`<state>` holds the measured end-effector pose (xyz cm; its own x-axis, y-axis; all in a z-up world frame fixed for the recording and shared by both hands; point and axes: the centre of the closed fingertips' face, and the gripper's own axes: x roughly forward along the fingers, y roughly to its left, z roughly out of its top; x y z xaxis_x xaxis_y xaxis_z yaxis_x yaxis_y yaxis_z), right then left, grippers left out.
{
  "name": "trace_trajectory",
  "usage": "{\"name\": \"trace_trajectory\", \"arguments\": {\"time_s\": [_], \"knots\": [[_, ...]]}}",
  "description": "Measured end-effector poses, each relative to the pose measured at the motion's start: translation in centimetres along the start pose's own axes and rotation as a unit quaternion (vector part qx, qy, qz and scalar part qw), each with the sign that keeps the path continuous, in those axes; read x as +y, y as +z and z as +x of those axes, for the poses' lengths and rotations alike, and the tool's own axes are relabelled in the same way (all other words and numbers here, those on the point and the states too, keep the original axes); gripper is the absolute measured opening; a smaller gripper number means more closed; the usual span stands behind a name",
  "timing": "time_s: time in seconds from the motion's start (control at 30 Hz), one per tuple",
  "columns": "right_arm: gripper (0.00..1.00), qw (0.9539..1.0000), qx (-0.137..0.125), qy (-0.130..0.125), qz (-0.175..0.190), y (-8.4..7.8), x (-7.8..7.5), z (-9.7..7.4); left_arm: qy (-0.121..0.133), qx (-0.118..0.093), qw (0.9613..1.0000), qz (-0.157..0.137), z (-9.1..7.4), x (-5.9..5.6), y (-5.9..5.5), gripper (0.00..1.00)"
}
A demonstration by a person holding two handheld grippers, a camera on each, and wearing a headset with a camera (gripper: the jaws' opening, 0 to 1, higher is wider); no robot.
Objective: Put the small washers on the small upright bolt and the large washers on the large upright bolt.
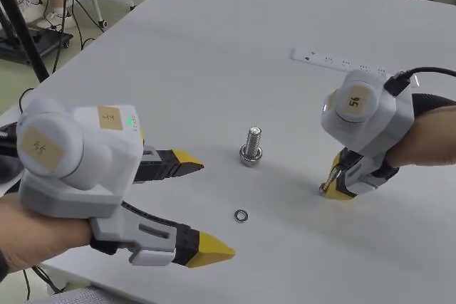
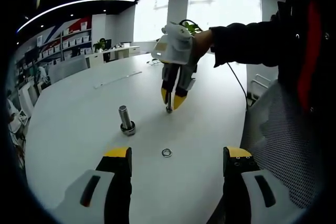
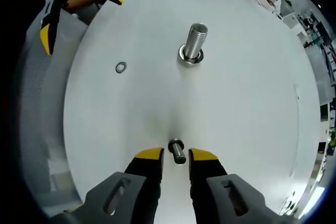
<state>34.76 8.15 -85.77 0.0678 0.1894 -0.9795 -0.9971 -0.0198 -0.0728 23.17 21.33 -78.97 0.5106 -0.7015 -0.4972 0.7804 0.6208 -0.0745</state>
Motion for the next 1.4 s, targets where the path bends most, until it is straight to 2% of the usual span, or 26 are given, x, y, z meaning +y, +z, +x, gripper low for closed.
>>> {"name": "trace_trajectory", "arguments": {"time_s": [0.47,0.83,1.13,1.4], "knots": [[0.27,0.9998,0.002,-0.008,0.019,-1.7,0.1,-0.6,-0.002,0.000,1.0000,0.002,0.1,0.0,0.0,0.70],[0.28,0.9994,0.004,-0.007,0.033,-3.0,0.5,-0.9,-0.002,0.000,1.0000,0.004,0.1,-0.1,0.2,0.70],[0.28,0.9991,0.005,-0.006,0.041,-3.6,1.3,-1.1,-0.003,0.000,1.0000,0.007,0.1,-0.2,0.3,0.70],[0.28,0.9990,0.003,0.001,0.044,-3.6,3.0,-1.0,-0.001,-0.003,1.0000,0.008,0.0,-0.1,0.4,0.70]]}}
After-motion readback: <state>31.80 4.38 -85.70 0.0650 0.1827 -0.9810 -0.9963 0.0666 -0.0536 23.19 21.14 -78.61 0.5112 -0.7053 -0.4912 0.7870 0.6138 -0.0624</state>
